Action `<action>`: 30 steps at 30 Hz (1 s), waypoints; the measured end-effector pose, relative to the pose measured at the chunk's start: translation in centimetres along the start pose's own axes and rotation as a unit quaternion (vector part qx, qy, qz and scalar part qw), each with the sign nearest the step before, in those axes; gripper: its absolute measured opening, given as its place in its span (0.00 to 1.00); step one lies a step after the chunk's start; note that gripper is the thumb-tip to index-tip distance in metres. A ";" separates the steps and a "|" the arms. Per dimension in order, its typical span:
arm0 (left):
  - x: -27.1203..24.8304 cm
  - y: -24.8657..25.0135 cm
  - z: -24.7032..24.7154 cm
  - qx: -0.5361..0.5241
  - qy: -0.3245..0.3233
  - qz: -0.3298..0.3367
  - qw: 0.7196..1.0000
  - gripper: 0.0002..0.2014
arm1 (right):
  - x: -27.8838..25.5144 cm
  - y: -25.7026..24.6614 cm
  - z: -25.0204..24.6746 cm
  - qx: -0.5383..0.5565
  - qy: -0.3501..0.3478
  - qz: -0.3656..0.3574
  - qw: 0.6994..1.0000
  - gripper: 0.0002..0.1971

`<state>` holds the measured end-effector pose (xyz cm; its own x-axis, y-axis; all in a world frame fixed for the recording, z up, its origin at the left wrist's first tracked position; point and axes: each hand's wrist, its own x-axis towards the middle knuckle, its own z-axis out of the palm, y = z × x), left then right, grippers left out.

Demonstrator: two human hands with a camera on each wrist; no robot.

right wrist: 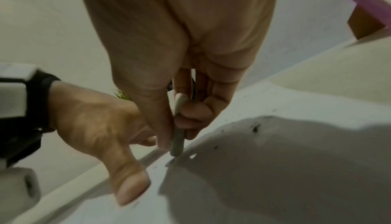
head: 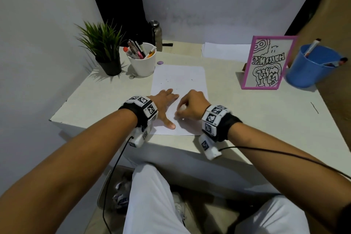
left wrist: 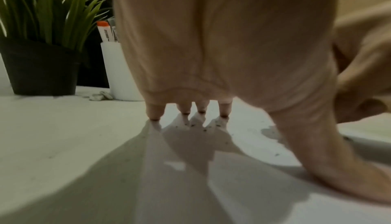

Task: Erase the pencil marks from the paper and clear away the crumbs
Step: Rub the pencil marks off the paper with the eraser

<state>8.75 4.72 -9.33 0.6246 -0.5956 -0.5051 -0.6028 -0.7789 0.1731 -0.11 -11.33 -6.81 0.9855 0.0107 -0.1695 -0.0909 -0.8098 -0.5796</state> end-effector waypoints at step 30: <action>-0.4 2.8 -2.3 -0.276 0.214 -0.225 0.909 0.51 | -1.5 6.4 -5.3 -0.046 0.049 0.148 0.987 0.09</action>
<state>7.95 2.34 -6.69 0.9539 -0.1215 -0.2744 0.0295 -0.8720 0.4887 -1.42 -19.63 -6.05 0.9270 -0.2879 -0.2403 -0.3684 -0.8187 -0.4405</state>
